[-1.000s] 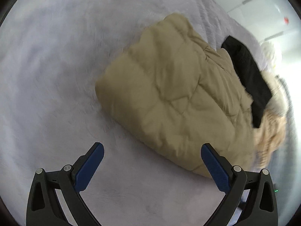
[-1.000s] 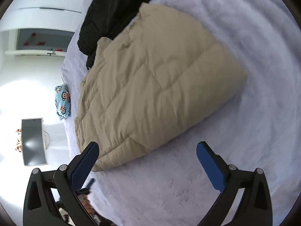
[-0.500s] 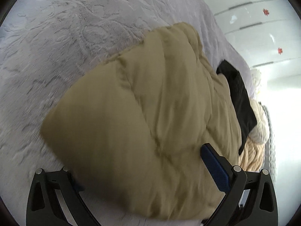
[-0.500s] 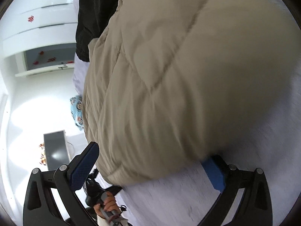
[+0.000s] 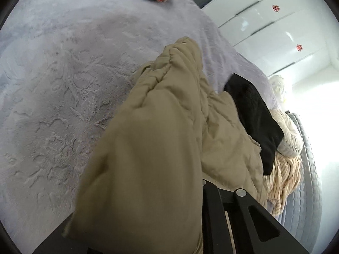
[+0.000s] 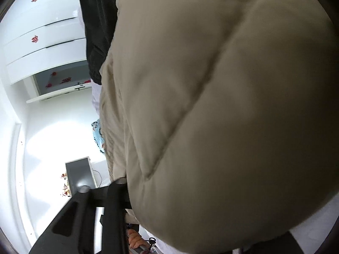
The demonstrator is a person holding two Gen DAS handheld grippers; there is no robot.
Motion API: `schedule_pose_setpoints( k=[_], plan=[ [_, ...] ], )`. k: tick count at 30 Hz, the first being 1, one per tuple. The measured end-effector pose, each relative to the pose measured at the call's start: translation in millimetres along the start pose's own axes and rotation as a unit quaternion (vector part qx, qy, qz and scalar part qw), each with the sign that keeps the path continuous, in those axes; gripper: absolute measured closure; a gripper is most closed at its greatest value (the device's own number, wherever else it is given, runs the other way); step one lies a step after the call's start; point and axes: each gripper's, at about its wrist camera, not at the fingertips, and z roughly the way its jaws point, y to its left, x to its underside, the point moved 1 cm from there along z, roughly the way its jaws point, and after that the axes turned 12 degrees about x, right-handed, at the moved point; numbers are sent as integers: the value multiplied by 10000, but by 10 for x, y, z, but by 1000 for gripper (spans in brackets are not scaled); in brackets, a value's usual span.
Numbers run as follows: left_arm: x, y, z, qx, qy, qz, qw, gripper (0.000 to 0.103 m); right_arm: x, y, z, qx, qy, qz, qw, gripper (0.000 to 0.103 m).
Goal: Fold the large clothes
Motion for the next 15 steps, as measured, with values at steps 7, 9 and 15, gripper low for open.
schedule_pose_setpoints(
  k=[7, 9, 15],
  plan=[
    [254, -67, -480, 80, 160, 225, 9996, 87, 177, 49, -295, -4, -68, -311, 9995, 79],
    [378, -13, -666, 84, 284, 258, 9992, 87, 302, 10, -390, 66, -72, -377, 9992, 79],
    [762, 226, -1180, 10, 799, 300, 9963, 87, 887, -291, -647, 300, -28, -217, 9993, 79]
  ],
)
